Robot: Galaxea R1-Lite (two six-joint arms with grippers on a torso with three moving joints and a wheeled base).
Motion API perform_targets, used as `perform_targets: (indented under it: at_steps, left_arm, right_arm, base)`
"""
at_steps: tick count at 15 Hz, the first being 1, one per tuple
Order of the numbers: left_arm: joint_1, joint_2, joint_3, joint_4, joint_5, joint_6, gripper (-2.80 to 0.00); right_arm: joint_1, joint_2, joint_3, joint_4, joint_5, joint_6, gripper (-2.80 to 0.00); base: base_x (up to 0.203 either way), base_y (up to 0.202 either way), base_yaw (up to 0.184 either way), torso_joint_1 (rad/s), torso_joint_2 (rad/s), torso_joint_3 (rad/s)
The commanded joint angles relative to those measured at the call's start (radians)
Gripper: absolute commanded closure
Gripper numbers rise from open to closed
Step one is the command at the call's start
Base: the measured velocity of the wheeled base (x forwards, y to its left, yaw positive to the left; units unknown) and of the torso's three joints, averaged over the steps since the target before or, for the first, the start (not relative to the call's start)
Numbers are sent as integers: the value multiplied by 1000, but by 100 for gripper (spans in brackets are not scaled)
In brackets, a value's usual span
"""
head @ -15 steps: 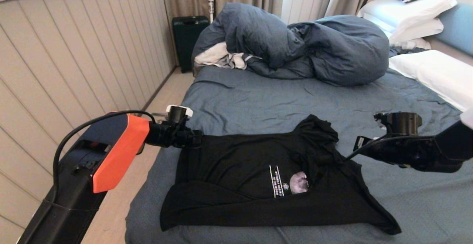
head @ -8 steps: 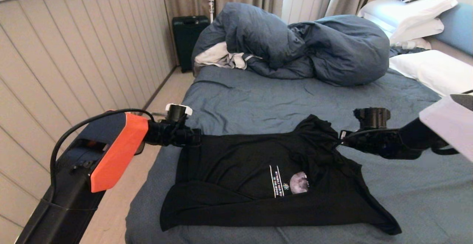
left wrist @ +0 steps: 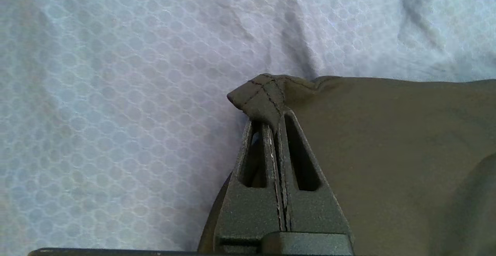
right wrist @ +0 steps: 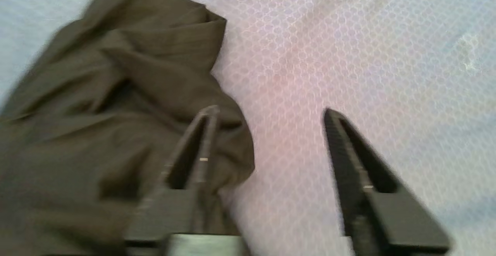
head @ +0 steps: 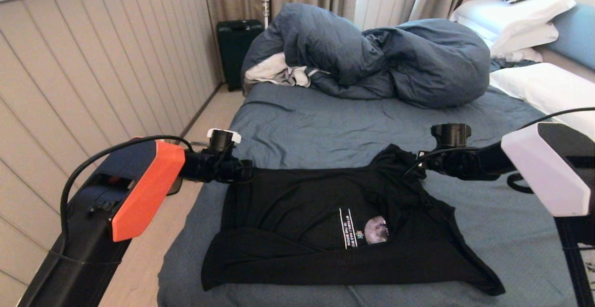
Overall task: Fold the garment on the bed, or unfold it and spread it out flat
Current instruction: Fold the black T-shirt
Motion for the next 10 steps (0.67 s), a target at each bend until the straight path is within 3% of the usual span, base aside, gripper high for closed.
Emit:
perform_targets:
  at_steps: [1,8,9,10]
  left_arm:
    - [0,1,-1,-1,0,-1,0]
    - [-1,6,-1,-11,18,6,0]
    - [-1,6,-1,-11,18,6,0]
    - [-1,7,-1,-11,18,6,0]
  right_arm:
    - [4,59,-35,-1,-6,-6,-280]
    - [28,182,-143,0,-48,-3,-280]
    - [29,187,-153,4,-56,-5,0]
    - [29,190,-160,9,-56,-5,0]
  base:
    - [0,0,0,0,0,0]
    - [0,0,0,0,0,0]
    - [0,0,0,0,0,0]
    - [0,0,0,0,0,0]
